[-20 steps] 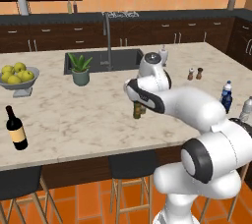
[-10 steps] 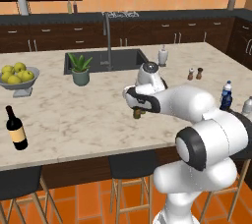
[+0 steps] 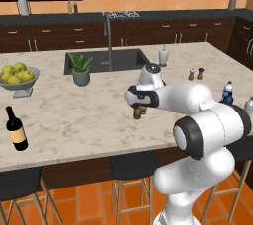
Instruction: Move the plastic bottles in the middle to the plastics group, and the glass bottles in the middle to the glass group.
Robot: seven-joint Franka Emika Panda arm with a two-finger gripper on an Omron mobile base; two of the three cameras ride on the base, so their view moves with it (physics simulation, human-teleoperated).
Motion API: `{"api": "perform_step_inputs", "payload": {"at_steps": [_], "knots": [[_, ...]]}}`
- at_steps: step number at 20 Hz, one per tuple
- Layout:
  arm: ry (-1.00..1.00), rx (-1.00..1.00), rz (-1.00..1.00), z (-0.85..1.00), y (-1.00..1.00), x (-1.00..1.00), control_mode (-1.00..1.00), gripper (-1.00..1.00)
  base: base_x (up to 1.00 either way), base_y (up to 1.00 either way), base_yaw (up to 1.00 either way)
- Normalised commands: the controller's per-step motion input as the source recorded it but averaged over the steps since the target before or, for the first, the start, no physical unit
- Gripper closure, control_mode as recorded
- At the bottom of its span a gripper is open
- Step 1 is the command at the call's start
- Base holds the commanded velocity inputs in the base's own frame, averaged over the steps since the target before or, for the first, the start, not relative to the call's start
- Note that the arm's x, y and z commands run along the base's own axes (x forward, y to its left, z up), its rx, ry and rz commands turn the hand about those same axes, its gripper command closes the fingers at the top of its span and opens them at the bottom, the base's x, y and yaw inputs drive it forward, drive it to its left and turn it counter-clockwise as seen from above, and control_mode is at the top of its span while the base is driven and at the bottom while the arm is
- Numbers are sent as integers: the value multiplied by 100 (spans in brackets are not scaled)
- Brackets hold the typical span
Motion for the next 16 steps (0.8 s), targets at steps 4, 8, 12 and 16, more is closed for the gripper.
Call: {"api": "perform_step_inputs", "payload": {"at_steps": [4,8,12,16], "knots": [[1,0,0,-15,-18,22,-100,-100,0,0,0],[2,0,0,-27,-5,20,-100,-100,0,0,0],[1,0,0,-39,2,1,-100,-100,0,0,0],[0,0,0,-22,16,5,-100,-100,0,0,0]]}}
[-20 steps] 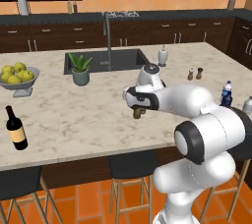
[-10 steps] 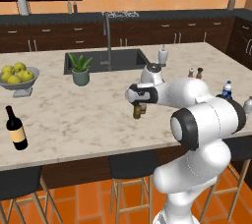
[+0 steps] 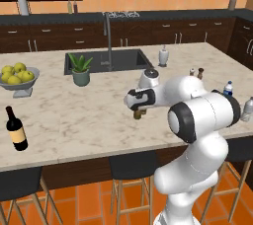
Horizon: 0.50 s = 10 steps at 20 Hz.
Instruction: Move the plastic bottles in the middle to the plastics group, and the glass bottles in the middle to the glass group.
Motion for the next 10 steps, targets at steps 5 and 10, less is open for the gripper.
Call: {"api": "perform_step_inputs", "payload": {"at_steps": [5,10], "knots": [[0,0,0,-5,3,6,-100,-100,0,0,0],[0,0,0,0,-3,24,-100,-100,0,0,0]]}}
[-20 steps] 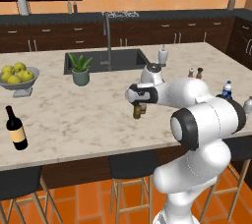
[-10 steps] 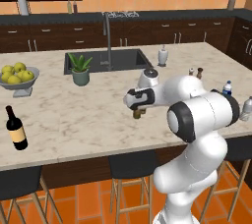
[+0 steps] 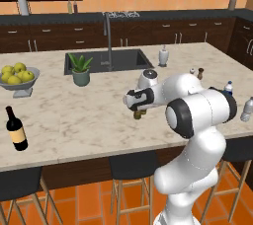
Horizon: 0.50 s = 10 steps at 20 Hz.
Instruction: Move the plastic bottles in the middle to the plastics group, and the glass bottles in the middle to the glass group.
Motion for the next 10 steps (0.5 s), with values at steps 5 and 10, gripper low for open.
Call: {"api": "perform_step_inputs", "payload": {"at_steps": [5,10], "knots": [[0,0,0,-3,-2,26,-100,-100,0,0,0],[0,0,0,-3,0,11,-100,-100,0,0,0]]}}
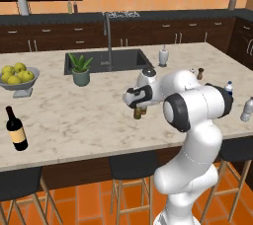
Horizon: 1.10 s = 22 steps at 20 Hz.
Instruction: Move the plastic bottles in the middle to the plastics group, and the glass bottles in the middle to the glass group.
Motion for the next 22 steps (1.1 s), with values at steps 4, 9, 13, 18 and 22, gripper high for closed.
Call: {"api": "perform_step_inputs", "payload": {"at_steps": [4,9,13,18,22], "knots": [[0,0,0,-11,0,4,-100,-100,0,0,0],[-9,0,0,-19,0,0,-100,-100,0,0,0],[-7,0,0,-4,0,0,-100,-100,0,0,0],[0,0,0,0,0,0,-100,100,0,0,0],[0,0,0,0,0,-1,-100,100,0,0,0]]}}
